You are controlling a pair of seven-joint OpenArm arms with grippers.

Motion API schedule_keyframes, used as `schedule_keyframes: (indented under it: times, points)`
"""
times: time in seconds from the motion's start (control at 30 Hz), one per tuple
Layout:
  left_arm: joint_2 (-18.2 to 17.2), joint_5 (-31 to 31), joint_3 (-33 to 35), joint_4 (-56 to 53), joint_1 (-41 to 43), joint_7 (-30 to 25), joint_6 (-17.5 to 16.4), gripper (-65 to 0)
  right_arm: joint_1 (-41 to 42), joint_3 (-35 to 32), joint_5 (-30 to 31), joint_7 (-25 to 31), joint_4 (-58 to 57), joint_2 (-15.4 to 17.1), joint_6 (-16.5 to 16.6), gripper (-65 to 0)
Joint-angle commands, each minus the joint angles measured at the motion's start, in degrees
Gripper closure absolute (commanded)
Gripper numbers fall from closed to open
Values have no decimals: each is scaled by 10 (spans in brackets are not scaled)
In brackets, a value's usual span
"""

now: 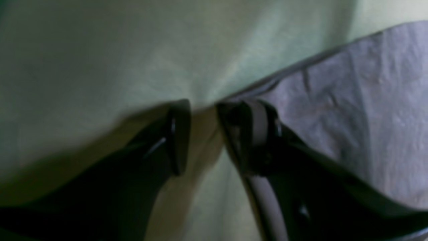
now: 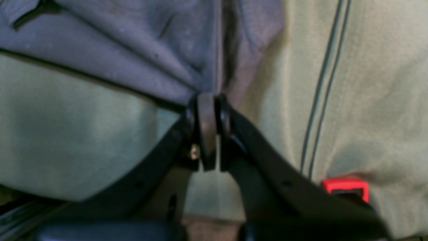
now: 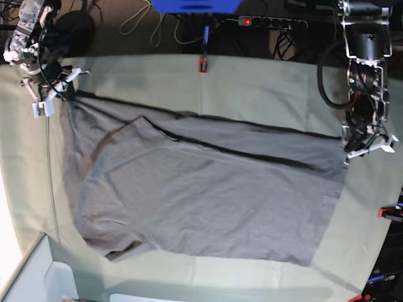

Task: Layout the t-shirt on the table in an organized manner, then fold the t-shirt properly
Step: 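Hold the folded edge with both grippers and pull it taut outward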

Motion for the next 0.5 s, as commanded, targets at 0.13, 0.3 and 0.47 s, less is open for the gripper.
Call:
schedule_keyframes:
  times: [0.13, 0.3, 0.47]
  points:
    - [-5, -7, 0, 1, -23, 1, 2, -238, 1, 3, 2, 8, 10, 9, 4, 0]
    - [-5, -7, 0, -33, -42, 1, 2, -232, 0, 3, 2, 8, 10, 9, 4, 0]
    - [-5, -7, 1, -62, -52, 1, 2, -42, 0, 3, 2, 8, 9, 9, 4, 0]
